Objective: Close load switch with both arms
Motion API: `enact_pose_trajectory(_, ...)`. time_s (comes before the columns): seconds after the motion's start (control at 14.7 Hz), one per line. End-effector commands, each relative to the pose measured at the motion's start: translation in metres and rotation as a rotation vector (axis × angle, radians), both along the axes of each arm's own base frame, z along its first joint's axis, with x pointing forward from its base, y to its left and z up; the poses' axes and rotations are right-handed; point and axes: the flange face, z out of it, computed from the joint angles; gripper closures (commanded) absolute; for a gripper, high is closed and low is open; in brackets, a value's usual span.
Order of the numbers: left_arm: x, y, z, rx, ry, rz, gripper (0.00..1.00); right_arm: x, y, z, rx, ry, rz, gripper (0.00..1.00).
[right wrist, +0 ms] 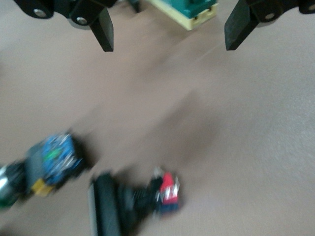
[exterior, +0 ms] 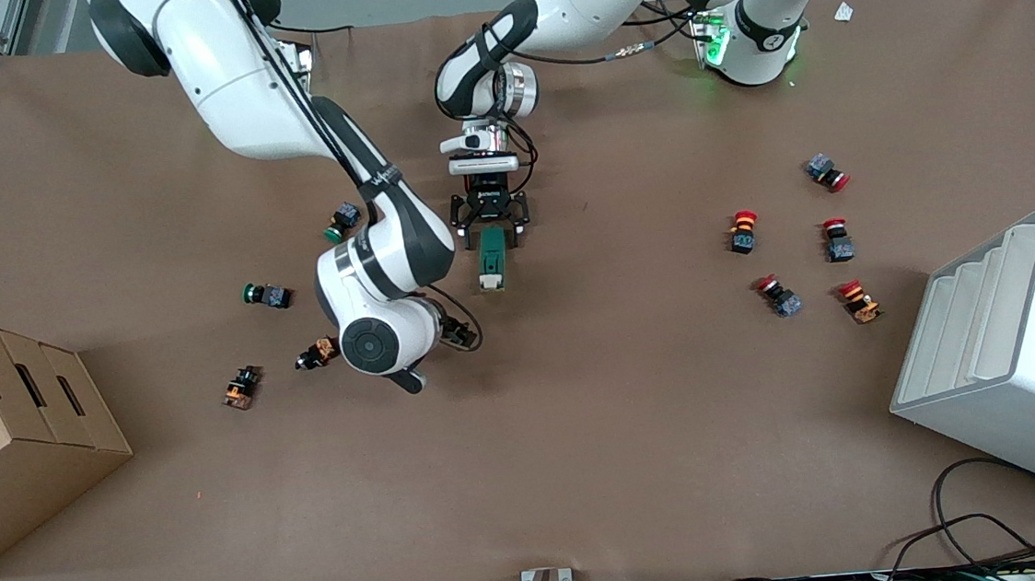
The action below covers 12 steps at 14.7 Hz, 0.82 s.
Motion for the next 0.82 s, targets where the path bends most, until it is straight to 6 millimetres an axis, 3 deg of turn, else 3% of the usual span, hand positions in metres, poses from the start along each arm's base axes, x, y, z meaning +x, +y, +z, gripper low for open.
enact_pose_trajectory(0.0, 0.003, -0.006, 0.003, -0.006, -0.027, -0.01, 0.0, 0.02, -0.064, 0.059, 0.008, -0.034, 0.163, 0.0)
enact_pose_trajectory(0.27, 0.007, -0.011, 0.017, 0.006, -0.022, -0.006, 0.01, 0.048, -0.188, 0.123, 0.045, -0.081, 0.392, 0.0)
enact_pose_trajectory(0.48, 0.005, -0.019, 0.044, 0.053, 0.041, 0.047, 0.01, 0.055, -0.265, 0.174, 0.056, -0.13, 0.532, 0.0)
enact_pose_trajectory(0.75, 0.015, -0.035, 0.074, 0.104, 0.114, 0.109, 0.01, 0.046, -0.338, 0.233, 0.055, -0.169, 0.636, 0.0)
